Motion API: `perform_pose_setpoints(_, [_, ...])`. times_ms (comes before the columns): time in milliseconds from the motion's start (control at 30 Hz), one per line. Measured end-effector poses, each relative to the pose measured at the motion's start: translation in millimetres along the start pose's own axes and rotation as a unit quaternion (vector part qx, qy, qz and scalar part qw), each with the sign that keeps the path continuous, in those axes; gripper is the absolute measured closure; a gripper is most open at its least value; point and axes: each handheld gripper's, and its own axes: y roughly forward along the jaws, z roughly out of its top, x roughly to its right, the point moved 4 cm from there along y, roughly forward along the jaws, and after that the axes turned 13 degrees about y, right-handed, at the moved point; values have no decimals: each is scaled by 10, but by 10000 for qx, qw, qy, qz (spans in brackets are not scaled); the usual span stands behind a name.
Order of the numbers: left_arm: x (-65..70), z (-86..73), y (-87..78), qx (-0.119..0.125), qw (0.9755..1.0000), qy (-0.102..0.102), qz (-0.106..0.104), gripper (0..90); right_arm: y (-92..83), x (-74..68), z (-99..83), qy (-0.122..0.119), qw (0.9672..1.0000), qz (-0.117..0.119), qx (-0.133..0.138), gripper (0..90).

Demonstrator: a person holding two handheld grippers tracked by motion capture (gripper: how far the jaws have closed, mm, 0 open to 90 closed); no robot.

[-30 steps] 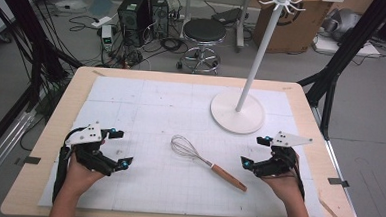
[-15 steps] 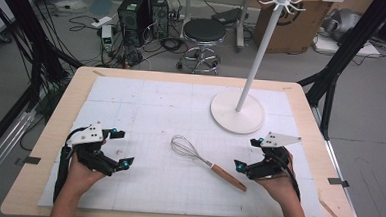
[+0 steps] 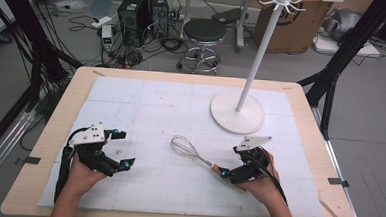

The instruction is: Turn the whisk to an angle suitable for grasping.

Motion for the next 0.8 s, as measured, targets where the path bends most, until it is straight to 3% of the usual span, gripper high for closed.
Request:
perform_pose_setpoints(100, [1,-5,5,-19,10000,-5,5,17,86,-41,-19,-67,9998,-19,-203,159])
perform_pose_setpoints(200, [4,-9,12,-26,10000,-12,-1,17,163,-78,-38,-105,9993,-8,-349,176])
perform_pose_setpoints(533, [10,-18,29,-58,10000,-12,-33,17,292,-168,-103,-311,9961,49,-826,418])
perform_pose_setpoints(600, [10,-17,27,-56,10000,-14,-32,17,283,-185,-106,-363,9959,-6,-833,501])
perform_pose_setpoints(733, [8,-15,21,-52,10000,-13,-13,17,270,-210,-107,-514,9949,110,-856,658])
perform_pose_setpoints(800, [9,-12,20,-40,10000,-12,-17,17,269,-224,-106,-550,9946,87,-871,665])
